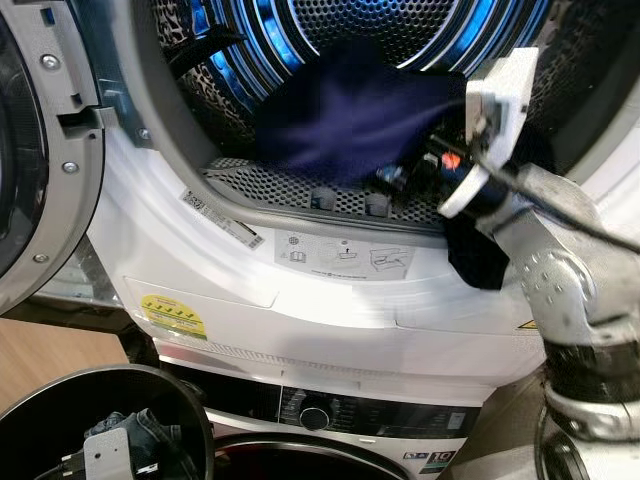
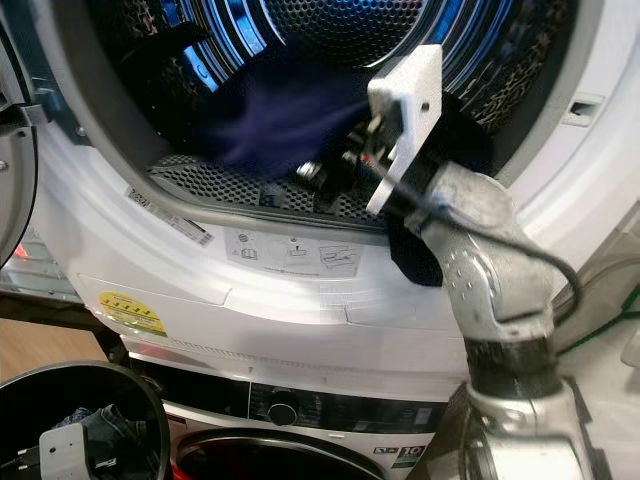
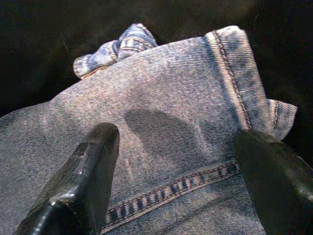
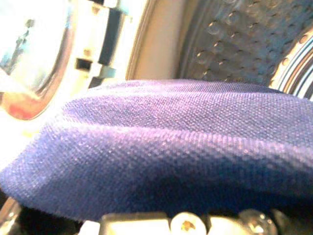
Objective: Clothes washing
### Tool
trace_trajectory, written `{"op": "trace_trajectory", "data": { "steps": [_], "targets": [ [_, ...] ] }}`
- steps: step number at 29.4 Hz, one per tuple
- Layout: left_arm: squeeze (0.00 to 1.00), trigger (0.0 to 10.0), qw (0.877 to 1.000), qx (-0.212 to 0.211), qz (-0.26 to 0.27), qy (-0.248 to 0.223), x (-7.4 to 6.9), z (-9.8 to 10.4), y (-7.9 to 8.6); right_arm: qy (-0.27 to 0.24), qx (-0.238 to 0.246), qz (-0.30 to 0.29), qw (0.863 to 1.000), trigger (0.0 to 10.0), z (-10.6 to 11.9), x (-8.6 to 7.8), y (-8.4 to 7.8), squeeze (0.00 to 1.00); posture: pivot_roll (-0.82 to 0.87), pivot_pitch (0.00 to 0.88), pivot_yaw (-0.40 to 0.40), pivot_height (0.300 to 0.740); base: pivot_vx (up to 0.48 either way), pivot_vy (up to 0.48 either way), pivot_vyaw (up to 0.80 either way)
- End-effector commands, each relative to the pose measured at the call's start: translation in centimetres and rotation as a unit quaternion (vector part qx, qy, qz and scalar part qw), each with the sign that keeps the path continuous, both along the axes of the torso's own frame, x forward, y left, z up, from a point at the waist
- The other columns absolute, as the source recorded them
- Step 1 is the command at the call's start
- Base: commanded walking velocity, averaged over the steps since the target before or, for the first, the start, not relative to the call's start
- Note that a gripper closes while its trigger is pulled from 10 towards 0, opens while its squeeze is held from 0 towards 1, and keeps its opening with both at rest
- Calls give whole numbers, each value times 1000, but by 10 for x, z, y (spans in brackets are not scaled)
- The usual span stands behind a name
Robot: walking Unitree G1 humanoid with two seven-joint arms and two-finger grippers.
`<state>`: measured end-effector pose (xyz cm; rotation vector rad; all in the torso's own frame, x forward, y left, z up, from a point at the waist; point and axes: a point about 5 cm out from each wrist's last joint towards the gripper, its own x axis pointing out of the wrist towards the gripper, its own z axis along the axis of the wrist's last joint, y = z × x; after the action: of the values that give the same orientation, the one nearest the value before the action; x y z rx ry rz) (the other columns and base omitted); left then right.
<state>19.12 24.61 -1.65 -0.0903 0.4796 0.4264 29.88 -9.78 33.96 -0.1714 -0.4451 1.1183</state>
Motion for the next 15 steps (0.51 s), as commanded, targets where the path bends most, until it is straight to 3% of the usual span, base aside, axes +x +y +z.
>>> {"op": "trace_trajectory", "data": {
  "steps": [1,6,9,13,15],
  "targets": [
    [0,10000,1000,-7,-8,29,-9,-10,-4,0,-10,-17,1000,10000,1,-3,-2,0,65,0,-43,740,0,0,0],
    [0,10000,999,-6,-9,31,-10,-11,-3,10,-36,-65,997,10000,-9,-5,-9,0,61,0,-39,740,0,0,0],
    [0,10000,999,-2,-9,30,-10,-10,-2,28,-33,-108,993,10000,-16,2,-7,0,63,0,-39,740,0,0,0],
    [0,10000,997,7,-73,9,-3,-2,-5,69,54,-210,974,10000,-5,32,-12,0,78,0,-37,740,0,0,0],
    [0,10000,997,8,-79,8,-3,-2,-6,70,61,-217,972,10000,-3,34,-12,0,78,0,-37,740,0,0,0]
  ]
}}
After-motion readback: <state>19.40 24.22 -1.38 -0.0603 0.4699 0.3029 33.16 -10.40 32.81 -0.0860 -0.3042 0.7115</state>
